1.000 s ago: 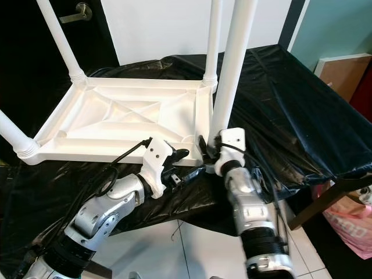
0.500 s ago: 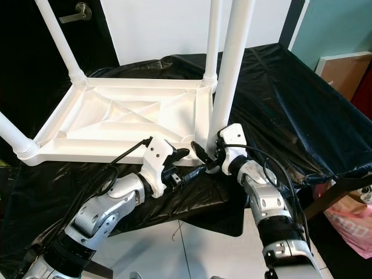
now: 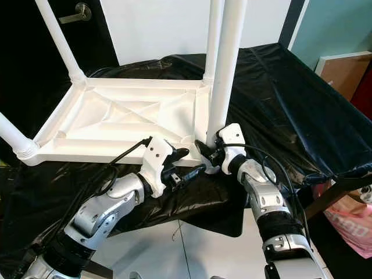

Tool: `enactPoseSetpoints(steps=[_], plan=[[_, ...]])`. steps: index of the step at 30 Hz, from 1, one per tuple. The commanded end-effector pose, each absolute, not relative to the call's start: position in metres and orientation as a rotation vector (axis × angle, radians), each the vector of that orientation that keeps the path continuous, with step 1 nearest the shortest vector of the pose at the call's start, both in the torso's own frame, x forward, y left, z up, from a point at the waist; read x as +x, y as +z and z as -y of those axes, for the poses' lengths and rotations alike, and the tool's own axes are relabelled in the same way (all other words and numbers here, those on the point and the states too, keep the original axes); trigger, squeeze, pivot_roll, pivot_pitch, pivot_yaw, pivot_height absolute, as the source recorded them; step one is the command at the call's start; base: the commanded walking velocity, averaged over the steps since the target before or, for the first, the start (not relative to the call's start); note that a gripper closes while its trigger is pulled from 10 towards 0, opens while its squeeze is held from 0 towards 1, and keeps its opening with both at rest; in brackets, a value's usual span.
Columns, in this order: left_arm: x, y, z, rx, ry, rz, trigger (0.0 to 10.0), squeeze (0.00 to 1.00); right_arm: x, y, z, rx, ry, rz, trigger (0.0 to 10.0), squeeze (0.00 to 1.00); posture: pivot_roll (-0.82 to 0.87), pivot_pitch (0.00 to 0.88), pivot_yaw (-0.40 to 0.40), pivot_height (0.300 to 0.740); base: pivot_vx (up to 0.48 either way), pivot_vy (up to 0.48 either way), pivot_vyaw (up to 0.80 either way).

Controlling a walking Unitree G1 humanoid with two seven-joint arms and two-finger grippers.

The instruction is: Building children table

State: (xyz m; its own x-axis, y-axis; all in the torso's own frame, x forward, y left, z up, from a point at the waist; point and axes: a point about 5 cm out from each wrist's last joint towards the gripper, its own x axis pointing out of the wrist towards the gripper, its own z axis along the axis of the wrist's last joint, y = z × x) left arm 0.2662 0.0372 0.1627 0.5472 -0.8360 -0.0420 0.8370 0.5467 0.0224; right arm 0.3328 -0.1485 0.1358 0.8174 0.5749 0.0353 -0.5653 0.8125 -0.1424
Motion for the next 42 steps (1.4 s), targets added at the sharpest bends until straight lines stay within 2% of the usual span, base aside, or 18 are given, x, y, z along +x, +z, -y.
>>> enactPoseSetpoints(steps=[1, 8, 11, 22, 24, 26, 30, 32, 42], plan=[[0.257, 0.16, -0.033, 0.043, -1.131, -0.048, 10.0, 0.0, 0.33, 0.127, 0.15, -0.111, 0.598, 0.054, 10.0, 0.0, -0.05, 0.056, 0.014, 0.74, 0.0, 0.0, 0.0], [0.257, 0.16, -0.033, 0.043, -1.131, -0.048, 10.0, 0.0, 0.331, 0.124, 0.15, -0.103, 0.542, 0.049, 10.0, 0.0, -0.04, 0.058, 0.011, 0.74, 0.0, 0.0, 0.0], [0.256, 0.16, -0.034, 0.041, -1.128, -0.05, 10.0, 0.0, 0.329, 0.125, 0.144, -0.087, 0.443, 0.06, 10.0, 0.0, -0.04, 0.063, 0.012, 0.74, 0.0, 0.0, 0.0], [0.256, 0.159, -0.035, 0.041, -1.128, -0.051, 10.0, 0.0, 0.327, 0.125, 0.141, -0.073, 0.414, 0.061, 10.0, 0.0, -0.04, 0.064, 0.013, 0.74, 0.0, 0.0, 0.0], [0.255, 0.159, -0.035, 0.042, -1.129, -0.056, 10.0, 0.0, 0.323, 0.123, 0.133, -0.032, 0.272, 0.057, 10.0, 0.0, -0.04, 0.066, 0.017, 0.74, 0.0, 0.0, 0.0], [0.255, 0.159, -0.035, 0.042, -1.129, -0.056, 10.0, 0.0, 0.323, 0.123, 0.133, -0.032, 0.272, 0.057, 10.0, 0.0, -0.04, 0.066, 0.017, 0.74, 0.0, 0.0, 0.0], [0.255, 0.159, -0.034, 0.043, -1.135, -0.059, 10.0, 0.0, 0.316, 0.118, 0.122, 0.024, 0.032, 0.035, 10.0, 0.0, -0.04, 0.063, 0.016, 0.74, 0.0, 0.0, 0.0], [0.255, 0.159, -0.034, 0.042, -1.136, -0.059, 10.0, 0.0, 0.314, 0.117, 0.119, 0.032, -0.012, 0.026, 10.0, 0.0, -0.04, 0.062, 0.013, 0.74, 0.0, 0.0, 0.0], [0.255, 0.159, -0.033, 0.047, -1.144, -0.055, 10.0, 0.0, 0.314, 0.12, 0.113, 0.051, 0.008, 0.028, 10.0, 0.0, -0.04, 0.05, 0.01, 0.74, 0.0, 0.0, 0.0]])
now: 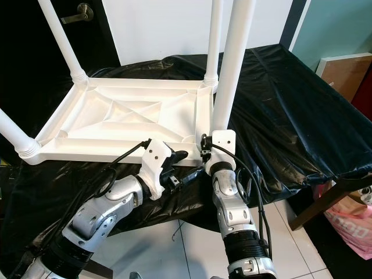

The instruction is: Building children table

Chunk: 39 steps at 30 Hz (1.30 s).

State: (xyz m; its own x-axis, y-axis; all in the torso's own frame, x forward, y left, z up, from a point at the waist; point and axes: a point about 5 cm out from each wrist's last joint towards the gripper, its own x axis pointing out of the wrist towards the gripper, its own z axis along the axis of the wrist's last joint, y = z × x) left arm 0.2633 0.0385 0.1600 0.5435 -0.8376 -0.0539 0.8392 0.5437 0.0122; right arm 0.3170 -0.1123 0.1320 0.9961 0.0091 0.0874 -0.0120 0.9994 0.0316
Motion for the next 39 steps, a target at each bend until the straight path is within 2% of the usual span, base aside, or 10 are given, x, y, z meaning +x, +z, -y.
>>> enactPoseSetpoints(steps=[1, 5, 6, 10, 14, 15, 16, 33, 34, 39], plan=[[0.255, 0.159, -0.033, 0.047, -1.144, -0.055, 10.0, 0.0, 0.313, 0.121, 0.113, 0.05, 0.003, 0.028, 10.0, 0.0, -0.04, 0.049, 0.009, 0.74, 0.0, 0.0, 0.0], [0.255, 0.159, -0.033, 0.047, -1.144, -0.056, 10.0, 0.0, 0.312, 0.122, 0.112, 0.048, -0.009, 0.025, 10.0, 0.0, -0.04, 0.048, 0.009, 0.74, 0.0, 0.0, 0.0], [0.255, 0.159, -0.032, 0.046, -1.144, -0.055, 10.0, 0.0, 0.312, 0.124, 0.112, 0.045, 0.001, 0.031, 10.0, 0.71, -0.04, 0.043, 0.004, 0.74, 0.0, 0.0, 0.0], [0.254, 0.159, -0.032, 0.046, -1.144, -0.054, 10.0, 0.0, 0.312, 0.127, 0.114, 0.04, 0.025, 0.046, 10.0, 1.0, -0.04, 0.045, 0.003, 0.74, 0.0, 0.0, 0.0], [0.254, 0.159, -0.032, 0.046, -1.144, -0.054, 10.0, 0.0, 0.312, 0.127, 0.114, 0.04, 0.03, 0.048, 10.0, 1.0, -0.04, 0.045, 0.003, 0.74, 0.0, 0.0, 0.0], [0.254, 0.159, -0.032, 0.044, -1.142, -0.054, 10.0, 0.0, 0.312, 0.13, 0.12, 0.046, 0.119, 0.066, 10.0, 0.21, -0.04, 0.047, 0.0, 0.74, 0.0, 0.0, 0.0], [0.255, 0.159, -0.032, 0.043, -1.141, -0.053, 10.0, 0.0, 0.311, 0.134, 0.127, 0.032, 0.208, 0.088, 10.0, 0.0, -0.05, 0.047, 0.0, 0.74, 0.0, 0.0, 0.0], [0.255, 0.159, -0.031, 0.049, -1.153, -0.054, 10.0, 0.0, 0.318, 0.14, 0.144, -0.131, 0.56, 0.102, 9.2, 0.0, -0.05, 0.053, 0.013, 0.74, 0.0, 0.0, 0.0], [0.255, 0.16, -0.031, 0.049, -1.152, -0.052, 10.0, 0.0, 0.32, 0.142, 0.147, -0.142, 0.566, 0.104, 0.0, 0.0, -0.04, 0.052, 0.01, 0.74, 0.0, 0.0, 0.0], [0.255, 0.16, -0.032, 0.049, -1.146, -0.052, 10.0, 0.0, 0.317, 0.142, 0.152, -0.144, 0.57, 0.101, 0.0, 0.0, -0.04, 0.056, 0.011, 0.74, 0.0, 0.0, 0.0]])
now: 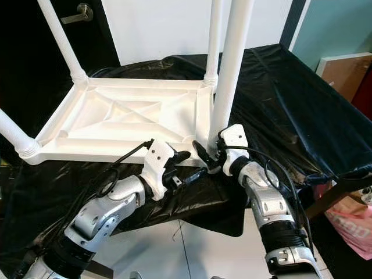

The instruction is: Building children table

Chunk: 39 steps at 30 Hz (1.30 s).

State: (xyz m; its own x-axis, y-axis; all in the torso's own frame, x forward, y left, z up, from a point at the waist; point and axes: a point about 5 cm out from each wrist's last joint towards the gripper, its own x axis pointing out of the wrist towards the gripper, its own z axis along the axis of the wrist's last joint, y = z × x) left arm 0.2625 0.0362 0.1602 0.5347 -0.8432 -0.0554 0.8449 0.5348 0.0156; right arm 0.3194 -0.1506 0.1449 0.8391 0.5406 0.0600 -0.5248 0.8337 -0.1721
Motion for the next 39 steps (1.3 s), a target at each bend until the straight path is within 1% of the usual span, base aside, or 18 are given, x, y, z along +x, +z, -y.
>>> enactPoseSetpoints(steps=[1, 7, 8, 13, 18, 20, 26, 27, 28, 29, 30, 32, 34, 35, 39], plan=[[0.254, 0.16, -0.032, 0.048, -1.146, -0.053, 10.0, 0.0, 0.316, 0.141, 0.153, -0.141, 0.573, 0.098, 0.0, 0.0, -0.04, 0.057, 0.012, 0.74, 0.0, 0.0, 0.0], [0.254, 0.16, -0.032, 0.046, -1.151, -0.055, 10.0, 0.0, 0.311, 0.138, 0.153, -0.127, 0.583, 0.082, 0.0, 0.0, -0.05, 0.063, 0.019, 0.74, 0.0, 0.0, 0.0], [0.254, 0.16, -0.032, 0.047, -1.152, -0.056, 10.0, 0.0, 0.31, 0.137, 0.153, -0.12, 0.578, 0.08, 10.0, 0.0, -0.05, 0.063, 0.021, 0.74, 0.0, 0.0, 0.0], [0.254, 0.16, -0.031, 0.047, -1.156, -0.055, 10.0, 0.0, 0.311, 0.133, 0.152, -0.115, 0.549, 0.072, 10.0, 0.0, -0.06, 0.063, 0.021, 0.74, 0.0, 0.0, 0.0], [0.255, 0.16, -0.03, 0.047, -1.16, -0.055, 10.0, 0.0, 0.315, 0.13, 0.15, -0.102, 0.396, 0.043, 10.0, 0.0, -0.06, 0.057, 0.023, 0.74, 0.0, 0.0, 0.0], [0.255, 0.16, -0.03, 0.047, -1.16, -0.055, 10.0, 0.0, 0.315, 0.129, 0.149, -0.089, 0.375, 0.038, 10.0, 0.0, -0.06, 0.057, 0.023, 0.74, 0.0, 0.0, 0.0], [0.255, 0.16, -0.03, 0.047, -1.161, -0.053, 10.0, 0.0, 0.314, 0.125, 0.138, -0.001, 0.273, -0.005, 10.0, 0.0, -0.06, 0.055, 0.021, 0.74, 0.0, 0.0, 0.0], [0.255, 0.16, -0.03, 0.046, -1.16, -0.052, 10.0, 0.0, 0.314, 0.124, 0.133, 0.024, 0.227, -0.014, 10.0, 0.0, -0.06, 0.055, 0.022, 0.74, 0.0, 0.0, 0.0], [0.255, 0.16, -0.03, 0.046, -1.16, -0.052, 10.0, 0.0, 0.314, 0.124, 0.133, 0.024, 0.227, -0.014, 10.0, 0.0, -0.06, 0.055, 0.022, 0.74, 0.0, 0.0, 0.0], [0.255, 0.161, -0.03, 0.046, -1.161, -0.052, 10.0, 0.0, 0.314, 0.123, 0.128, 0.07, 0.172, -0.027, 10.0, 0.0, -0.06, 0.055, 0.025, 0.74, 0.0, 0.0, 0.0], [0.255, 0.161, -0.03, 0.046, -1.161, -0.052, 10.0, 0.0, 0.314, 0.123, 0.128, 0.07, 0.172, -0.027, 10.0, 0.0, -0.06, 0.055, 0.025, 0.74, 0.0, 0.0, 0.0], [0.255, 0.161, -0.029, 0.046, -1.165, -0.051, 10.0, 0.0, 0.316, 0.121, 0.119, 0.127, 0.04, -0.044, 10.0, 0.0, -0.06, 0.055, 0.027, 0.74, 0.0, 0.0, 0.0], [0.255, 0.161, -0.029, 0.046, -1.165, -0.051, 10.0, 0.0, 0.316, 0.121, 0.119, 0.127, 0.04, -0.044, 10.0, 0.0, -0.06, 0.055, 0.027, 0.74, 0.0, 0.0, 0.0], [0.255, 0.161, -0.029, 0.046, -1.167, -0.051, 10.0, 0.0, 0.317, 0.12, 0.115, 0.149, -0.011, -0.054, 10.0, 0.0, -0.06, 0.056, 0.025, 0.74, 0.0, 0.0, 0.0], [0.255, 0.161, -0.029, 0.045, -1.167, -0.051, 10.0, 0.0, 0.318, 0.121, 0.11, 0.16, -0.026, -0.054, 10.0, 0.0, -0.06, 0.056, 0.025, 0.74, 0.0, 0.0, 0.0]])
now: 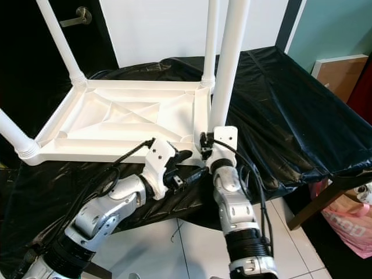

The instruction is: Building children table

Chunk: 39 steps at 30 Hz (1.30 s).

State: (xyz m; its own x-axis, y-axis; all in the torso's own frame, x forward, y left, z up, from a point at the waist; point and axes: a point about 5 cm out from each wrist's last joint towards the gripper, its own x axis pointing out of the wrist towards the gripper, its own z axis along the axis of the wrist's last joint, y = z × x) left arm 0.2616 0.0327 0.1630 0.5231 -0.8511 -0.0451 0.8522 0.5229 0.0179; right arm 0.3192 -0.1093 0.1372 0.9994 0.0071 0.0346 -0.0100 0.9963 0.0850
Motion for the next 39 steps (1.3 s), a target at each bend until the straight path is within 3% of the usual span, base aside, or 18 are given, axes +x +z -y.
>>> enactPoseSetpoints(steps=[1, 13, 14, 25, 26, 39], plan=[[0.255, 0.161, -0.029, 0.045, -1.167, -0.052, 10.0, 0.0, 0.318, 0.121, 0.108, 0.17, -0.028, -0.053, 10.0, 0.0, -0.06, 0.059, 0.025, 0.74, 0.0, 0.0, 0.0], [0.254, 0.16, -0.029, 0.046, -1.16, -0.054, 10.0, 0.0, 0.316, 0.131, 0.098, 0.111, 0.037, 0.007, 10.0, 0.0, -0.04, 0.045, 0.009, 0.74, 0.0, 0.0, 0.0], [0.253, 0.159, -0.029, 0.046, -1.16, -0.055, 10.0, 0.0, 0.316, 0.132, 0.098, 0.111, 0.038, 0.011, 10.0, 1.0, -0.04, 0.043, 0.006, 0.74, 0.0, 0.0, 0.0], [0.253, 0.158, -0.029, 0.049, -1.163, -0.056, 10.0, 0.0, 0.316, 0.137, 0.114, 0.085, 0.128, 0.062, 10.0, 1.0, -0.05, 0.028, -0.001, 0.74, 0.0, 0.0, 0.0], [0.253, 0.158, -0.029, 0.049, -1.163, -0.056, 10.0, 0.0, 0.316, 0.136, 0.117, 0.08, 0.155, 0.065, 10.0, 0.0, -0.05, 0.025, -0.002, 0.74, 0.0, 0.0, 0.0], [0.251, 0.155, -0.028, 0.065, -1.188, -0.07, 10.0, 0.0, 0.32, 0.135, 0.145, -0.077, 0.492, 0.094, 10.0, 0.0, -0.06, 0.01, 0.005, 0.74, 0.0, 0.0, 0.0]])
